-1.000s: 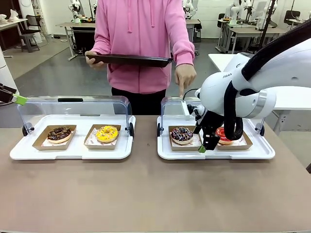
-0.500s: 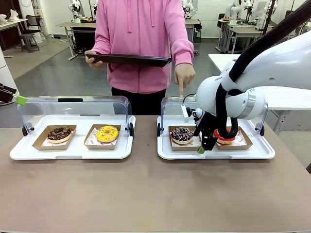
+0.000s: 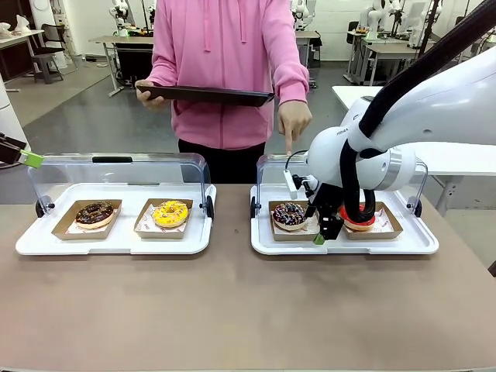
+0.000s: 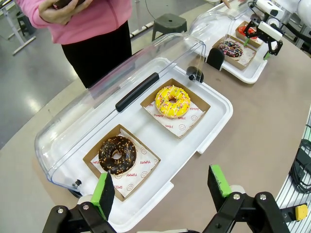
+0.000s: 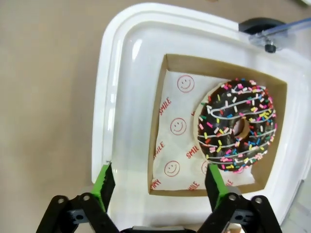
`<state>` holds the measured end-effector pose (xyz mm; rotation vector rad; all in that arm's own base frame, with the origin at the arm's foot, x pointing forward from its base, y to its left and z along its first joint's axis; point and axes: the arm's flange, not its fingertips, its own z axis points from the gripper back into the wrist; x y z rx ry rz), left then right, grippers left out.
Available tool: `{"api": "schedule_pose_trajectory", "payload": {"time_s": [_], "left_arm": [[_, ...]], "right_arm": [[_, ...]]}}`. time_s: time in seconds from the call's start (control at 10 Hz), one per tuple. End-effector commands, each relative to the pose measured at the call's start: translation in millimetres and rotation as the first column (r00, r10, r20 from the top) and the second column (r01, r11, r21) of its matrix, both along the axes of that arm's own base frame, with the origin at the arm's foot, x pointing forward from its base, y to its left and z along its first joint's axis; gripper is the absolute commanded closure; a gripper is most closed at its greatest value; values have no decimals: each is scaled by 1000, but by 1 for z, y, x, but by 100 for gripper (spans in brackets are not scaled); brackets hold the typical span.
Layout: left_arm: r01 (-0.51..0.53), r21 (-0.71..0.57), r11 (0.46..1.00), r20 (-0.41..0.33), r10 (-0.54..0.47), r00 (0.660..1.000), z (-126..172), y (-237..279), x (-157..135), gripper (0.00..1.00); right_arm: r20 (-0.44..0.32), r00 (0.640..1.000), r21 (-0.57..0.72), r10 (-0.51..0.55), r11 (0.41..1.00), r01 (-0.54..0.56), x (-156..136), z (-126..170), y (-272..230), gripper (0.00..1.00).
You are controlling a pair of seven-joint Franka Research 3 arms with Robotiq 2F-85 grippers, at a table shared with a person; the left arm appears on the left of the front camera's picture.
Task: Provide the desired donut to the person.
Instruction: Pick up and lift the Paper togo box containing the Donut pointed at by the person.
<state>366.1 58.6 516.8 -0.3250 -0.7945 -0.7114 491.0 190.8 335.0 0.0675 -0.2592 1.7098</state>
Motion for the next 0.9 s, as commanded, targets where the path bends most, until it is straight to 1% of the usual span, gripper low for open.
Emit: {"api": "schedule_pose_trajectory", "payload": {"time_s": [0.0, 0.1, 0.3, 0.4, 0.5, 0.6, 0.8], "left_arm": [[9, -12, 1000, 1, -9, 1000, -1, 2, 0, 0], [9, -12, 1000, 1, -9, 1000, -1, 2, 0, 0], [9, -12, 1000, 1, -9, 1000, -1, 2, 0, 0], [9, -12, 1000, 1, -9, 1000, -1, 2, 0, 0], [9, -12, 1000, 1, -9, 1000, -1, 2, 0, 0], [9, -12, 1000, 1, -9, 1000, -1, 2, 0, 0], [9, -12, 1000, 1, -9, 1000, -1, 2, 0, 0]], "right_arm": [[12, 1000, -25, -23, 999, 23, 11, -2, 4, 55], [12, 1000, -27, -19, 999, 19, 12, -3, 5, 100], [-19, 1000, -34, 5, 999, -5, 17, -9, 10, 100], [-29, 1000, -49, -1, 999, -1, 18, -10, 12, 83], [-44, 999, -62, 0, 998, -3, 20, -12, 13, 93], [-58, 998, -68, -1, 998, -3, 21, -14, 14, 100], [-56, 998, -58, 17, 998, -21, 17, -12, 14, 100]]}}
